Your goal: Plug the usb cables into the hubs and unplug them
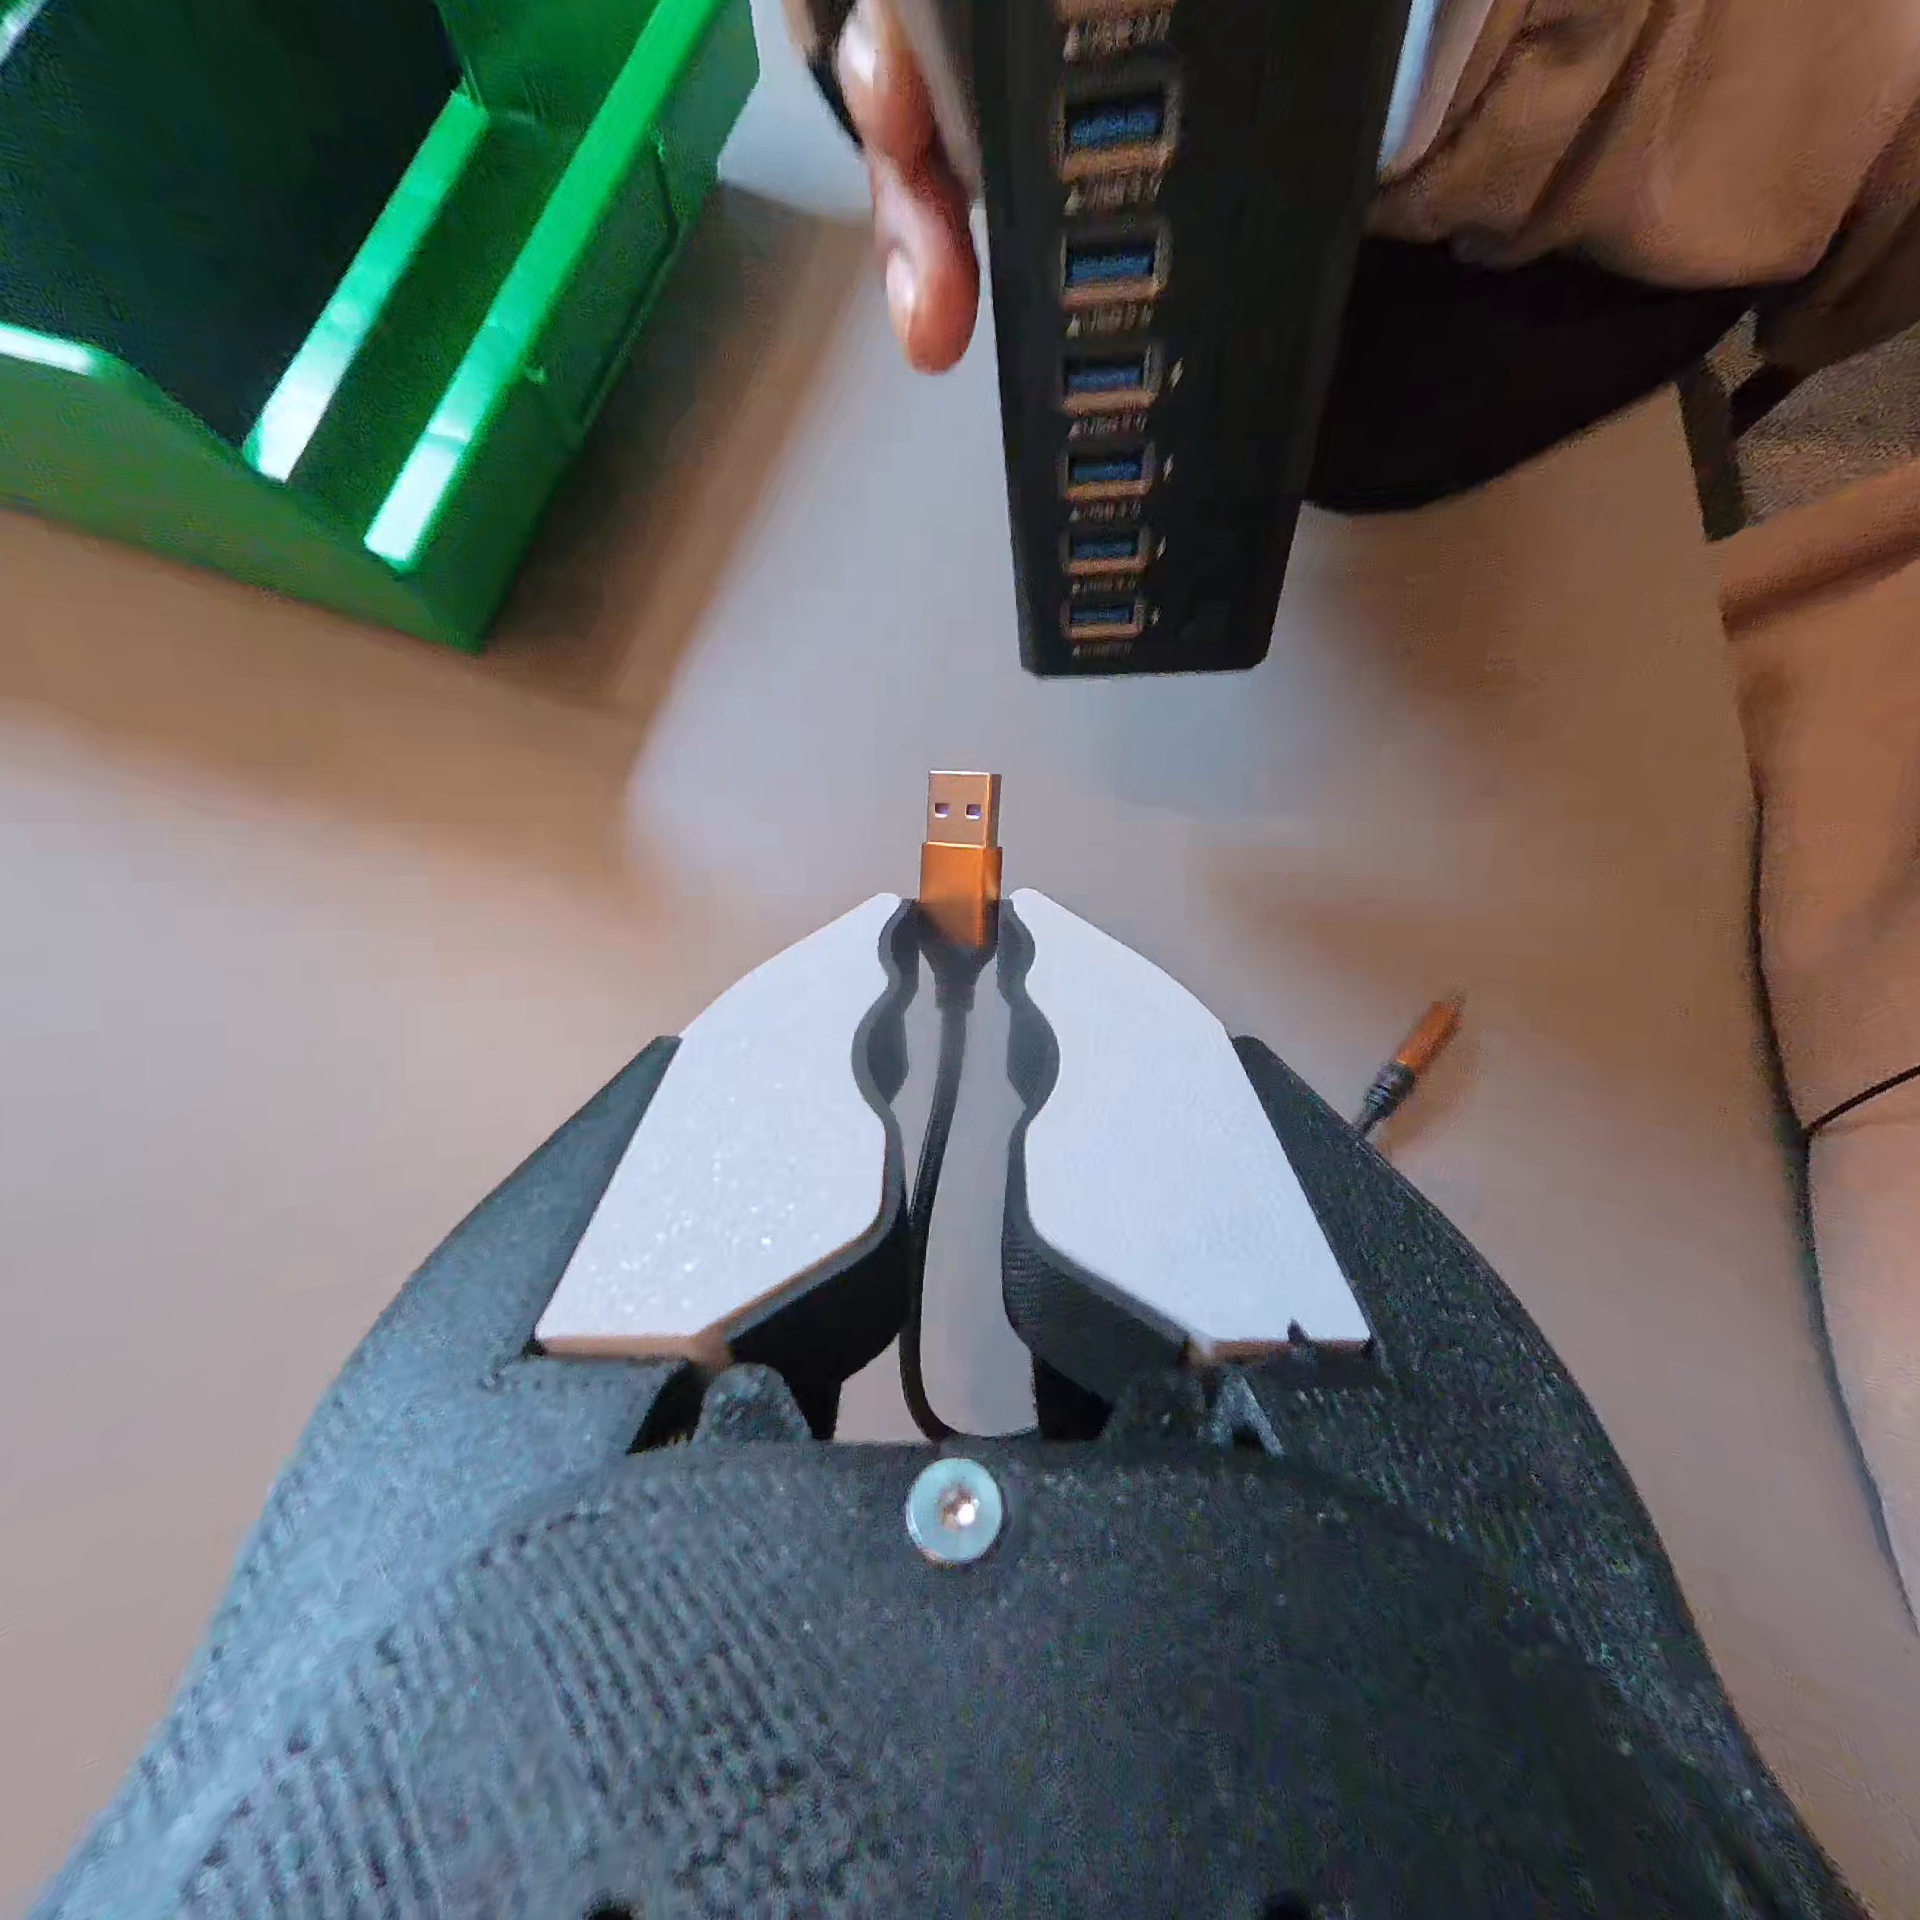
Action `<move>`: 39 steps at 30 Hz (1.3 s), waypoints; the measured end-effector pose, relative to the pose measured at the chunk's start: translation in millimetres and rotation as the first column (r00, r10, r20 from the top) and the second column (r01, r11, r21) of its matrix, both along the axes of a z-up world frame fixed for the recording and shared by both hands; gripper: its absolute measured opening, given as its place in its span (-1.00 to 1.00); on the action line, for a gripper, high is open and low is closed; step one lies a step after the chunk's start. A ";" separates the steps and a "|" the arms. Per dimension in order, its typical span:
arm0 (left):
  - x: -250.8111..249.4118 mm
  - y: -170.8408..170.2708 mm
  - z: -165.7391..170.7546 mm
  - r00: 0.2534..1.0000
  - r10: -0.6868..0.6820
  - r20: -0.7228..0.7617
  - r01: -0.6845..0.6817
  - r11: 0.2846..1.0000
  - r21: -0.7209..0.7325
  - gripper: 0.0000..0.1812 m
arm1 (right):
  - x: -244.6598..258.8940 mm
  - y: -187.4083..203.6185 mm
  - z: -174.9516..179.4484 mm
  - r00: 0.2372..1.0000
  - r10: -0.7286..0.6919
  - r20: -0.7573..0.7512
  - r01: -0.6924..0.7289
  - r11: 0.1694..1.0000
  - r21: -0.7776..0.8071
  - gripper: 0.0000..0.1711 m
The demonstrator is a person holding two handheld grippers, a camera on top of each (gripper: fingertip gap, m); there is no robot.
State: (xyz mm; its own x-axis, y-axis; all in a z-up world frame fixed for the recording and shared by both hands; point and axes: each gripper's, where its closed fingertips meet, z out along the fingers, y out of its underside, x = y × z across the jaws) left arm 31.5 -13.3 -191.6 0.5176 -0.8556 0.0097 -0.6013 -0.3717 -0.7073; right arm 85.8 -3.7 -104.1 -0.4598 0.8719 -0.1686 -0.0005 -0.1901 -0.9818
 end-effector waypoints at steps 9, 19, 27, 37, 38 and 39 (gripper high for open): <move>35.1 -4.3 35.2 0.997 -0.062 -0.047 0.065 0.996 0.066 -0.84 | -12.3 -15.6 -18.4 0.996 0.033 0.081 -0.036 0.999 0.035 -0.17; 36.7 1.2 51.9 0.963 -0.110 -0.245 0.131 0.989 0.073 -0.84 | -25.7 -19.5 -35.3 0.981 -0.062 0.184 0.030 0.985 0.172 -0.17; 36.6 5.8 51.2 0.893 -0.131 -0.430 0.158 0.987 0.026 -0.84 | -25.7 -16.7 -32.6 0.977 -0.104 0.187 0.066 0.978 0.197 -0.17; 34.7 9.0 50.1 0.779 -0.146 -0.610 0.186 0.983 0.001 -0.84 | -25.8 -17.1 -31.3 0.974 -0.118 0.196 0.077 0.975 0.206 -0.17; 35.5 9.1 50.0 0.775 -0.151 -0.614 0.188 0.982 -0.004 -0.84 | -25.5 -16.8 -30.1 0.974 -0.117 0.192 0.078 0.977 0.198 -0.17; 36.5 9.2 50.2 0.772 -0.154 -0.617 0.191 0.981 -0.005 -0.84 | -25.1 -16.2 -29.1 0.975 -0.115 0.190 0.078 0.979 0.188 -0.17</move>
